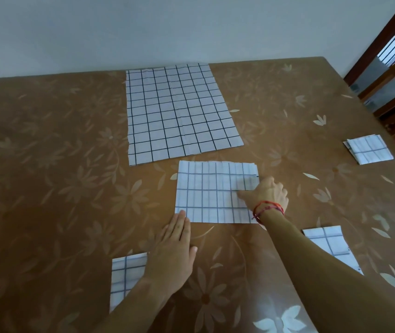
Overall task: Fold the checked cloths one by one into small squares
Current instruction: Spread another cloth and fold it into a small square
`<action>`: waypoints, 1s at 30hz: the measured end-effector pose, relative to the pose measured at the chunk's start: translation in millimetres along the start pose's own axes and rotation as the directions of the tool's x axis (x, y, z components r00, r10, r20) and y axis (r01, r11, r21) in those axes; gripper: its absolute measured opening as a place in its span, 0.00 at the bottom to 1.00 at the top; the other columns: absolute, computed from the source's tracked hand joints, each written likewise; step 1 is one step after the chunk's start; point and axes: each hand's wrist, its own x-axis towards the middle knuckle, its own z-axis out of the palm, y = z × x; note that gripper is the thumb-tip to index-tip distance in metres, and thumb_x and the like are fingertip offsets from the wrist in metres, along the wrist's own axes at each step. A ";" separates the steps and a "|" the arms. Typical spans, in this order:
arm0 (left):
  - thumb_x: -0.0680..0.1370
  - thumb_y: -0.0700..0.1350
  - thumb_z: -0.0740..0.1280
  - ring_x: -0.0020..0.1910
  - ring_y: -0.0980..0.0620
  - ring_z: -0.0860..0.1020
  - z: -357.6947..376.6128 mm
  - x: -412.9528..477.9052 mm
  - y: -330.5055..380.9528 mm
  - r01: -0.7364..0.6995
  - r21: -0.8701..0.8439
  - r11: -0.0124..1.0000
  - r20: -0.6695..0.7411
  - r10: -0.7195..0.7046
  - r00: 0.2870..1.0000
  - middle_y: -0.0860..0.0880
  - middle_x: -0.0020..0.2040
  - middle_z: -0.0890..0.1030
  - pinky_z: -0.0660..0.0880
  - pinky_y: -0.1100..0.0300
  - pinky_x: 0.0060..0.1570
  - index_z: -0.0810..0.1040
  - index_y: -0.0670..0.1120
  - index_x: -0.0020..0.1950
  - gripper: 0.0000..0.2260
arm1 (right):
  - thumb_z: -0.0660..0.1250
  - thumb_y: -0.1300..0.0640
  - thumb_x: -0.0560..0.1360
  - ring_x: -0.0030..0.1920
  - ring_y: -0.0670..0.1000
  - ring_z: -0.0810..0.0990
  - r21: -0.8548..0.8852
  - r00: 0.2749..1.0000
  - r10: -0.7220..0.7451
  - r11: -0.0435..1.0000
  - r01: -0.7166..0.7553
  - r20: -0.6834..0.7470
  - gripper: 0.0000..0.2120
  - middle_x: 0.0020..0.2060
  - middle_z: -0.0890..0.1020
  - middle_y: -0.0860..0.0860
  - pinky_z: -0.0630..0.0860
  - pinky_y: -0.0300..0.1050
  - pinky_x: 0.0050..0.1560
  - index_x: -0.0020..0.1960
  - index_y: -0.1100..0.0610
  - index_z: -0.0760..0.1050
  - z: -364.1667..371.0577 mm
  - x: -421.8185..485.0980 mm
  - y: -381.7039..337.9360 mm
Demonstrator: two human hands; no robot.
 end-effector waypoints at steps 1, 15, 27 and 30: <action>0.82 0.57 0.48 0.77 0.50 0.42 1.1 0.5 -0.3 -0.002 0.013 1.000 -0.007 0.002 1.000 0.48 0.78 0.42 0.43 0.54 0.74 0.44 0.45 0.77 0.28 | 0.74 0.46 0.65 0.54 0.59 0.76 0.028 1.000 0.009 1.000 -0.009 0.007 0.24 0.50 0.78 0.55 0.75 0.54 0.55 0.53 0.58 0.71 0.9 0.5 -0.8; 0.83 0.56 0.50 0.76 0.55 0.34 -9.8 -2.6 4.9 0.028 -0.059 0.998 -0.019 -0.030 0.999 0.52 0.78 0.35 0.29 0.61 0.66 0.39 0.47 0.79 0.30 | 0.67 0.55 0.69 0.32 0.52 0.75 0.377 0.975 0.029 0.919 -0.112 0.219 0.09 0.32 0.78 0.52 0.71 0.41 0.32 0.40 0.61 0.80 -16.3 6.1 -1.9; 0.80 0.53 0.63 0.78 0.53 0.47 -28.1 2.7 13.2 0.077 -0.192 0.978 -0.045 -0.087 0.995 0.51 0.80 0.45 0.51 0.50 0.75 0.42 0.47 0.79 0.37 | 0.69 0.57 0.71 0.40 0.54 0.80 0.580 0.975 0.154 0.784 -0.220 0.162 0.08 0.33 0.80 0.50 0.77 0.45 0.42 0.34 0.52 0.75 -21.8 -14.9 26.0; 0.80 0.51 0.62 0.78 0.55 0.47 -31.8 5.6 19.2 -0.019 -0.222 0.975 -0.079 0.001 0.997 0.50 0.80 0.47 0.49 0.60 0.72 0.44 0.47 0.80 0.35 | 0.69 0.61 0.71 0.38 0.55 0.81 0.733 0.931 0.230 0.573 -0.366 0.285 0.04 0.37 0.82 0.55 0.80 0.47 0.35 0.38 0.56 0.76 -23.3 -32.1 32.0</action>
